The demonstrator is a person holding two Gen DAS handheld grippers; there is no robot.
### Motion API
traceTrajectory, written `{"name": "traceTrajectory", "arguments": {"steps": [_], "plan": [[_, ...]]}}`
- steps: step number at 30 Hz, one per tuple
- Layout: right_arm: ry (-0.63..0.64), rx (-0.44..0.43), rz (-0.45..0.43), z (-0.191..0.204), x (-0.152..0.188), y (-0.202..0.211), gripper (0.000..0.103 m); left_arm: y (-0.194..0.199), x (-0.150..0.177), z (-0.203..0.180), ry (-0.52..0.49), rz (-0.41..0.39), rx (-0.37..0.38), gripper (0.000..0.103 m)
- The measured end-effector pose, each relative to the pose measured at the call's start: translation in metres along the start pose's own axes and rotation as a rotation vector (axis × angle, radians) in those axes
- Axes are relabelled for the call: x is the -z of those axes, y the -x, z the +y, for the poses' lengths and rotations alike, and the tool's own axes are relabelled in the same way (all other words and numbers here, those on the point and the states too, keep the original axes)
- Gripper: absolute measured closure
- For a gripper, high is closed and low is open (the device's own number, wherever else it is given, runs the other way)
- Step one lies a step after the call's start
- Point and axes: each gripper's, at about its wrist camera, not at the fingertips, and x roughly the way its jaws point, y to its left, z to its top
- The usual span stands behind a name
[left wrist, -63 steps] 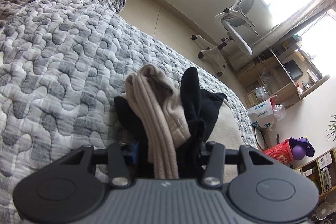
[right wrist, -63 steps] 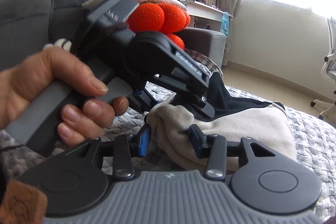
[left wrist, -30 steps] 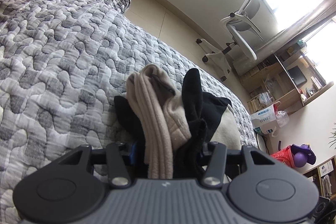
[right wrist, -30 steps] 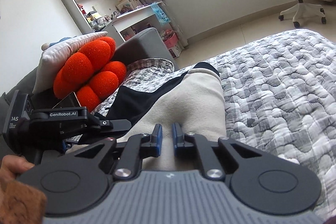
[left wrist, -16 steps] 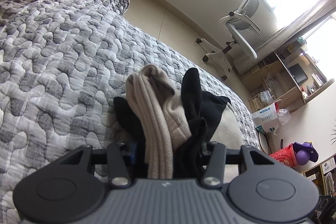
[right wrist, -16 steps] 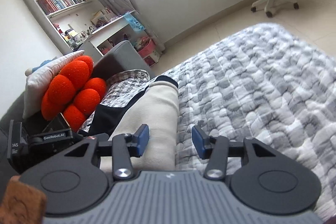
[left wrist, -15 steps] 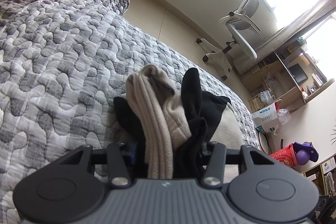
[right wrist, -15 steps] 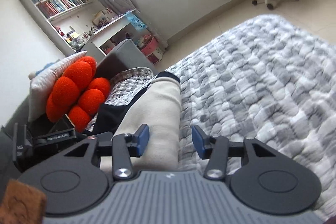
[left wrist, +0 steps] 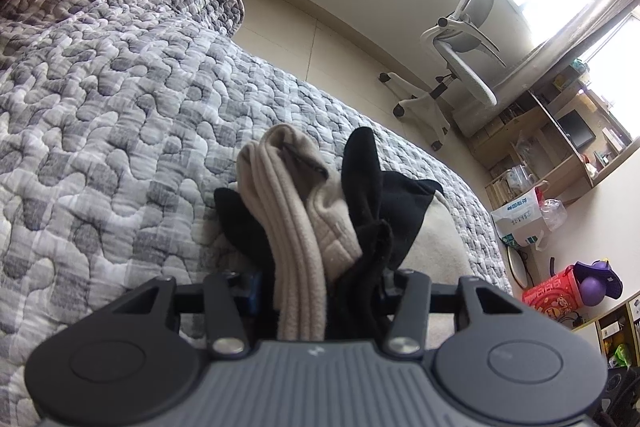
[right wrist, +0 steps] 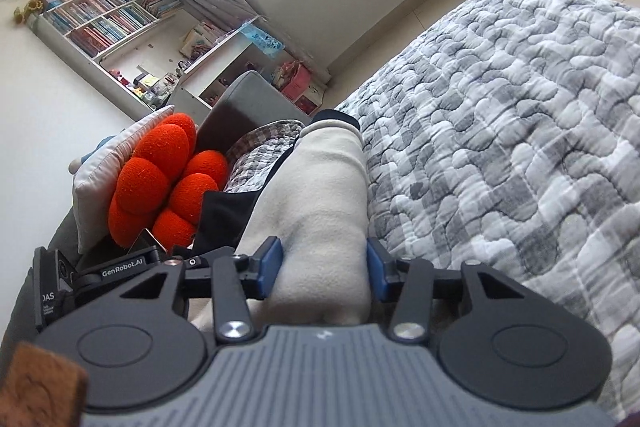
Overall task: Fold clothes
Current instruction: 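Carry the held bundle with both grippers toward the sofa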
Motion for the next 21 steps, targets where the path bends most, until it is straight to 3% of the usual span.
{"name": "traceTrajectory", "arguments": {"steps": [5,9,21], "plan": [[0.023,0.017,-0.015,0.005,0.002,-0.006,0.052,0.0,0.0,0.001,-0.004,0.0,0.0,0.054],[0.129,0.063,-0.033,0.021,0.01,-0.015,0.044,0.0,0.0,0.0,-0.013,-0.002,-0.005,0.054],[0.159,0.074,-0.049,0.016,0.015,-0.014,0.053,0.003,0.004,-0.025,-0.108,-0.035,-0.081,0.057]]}}
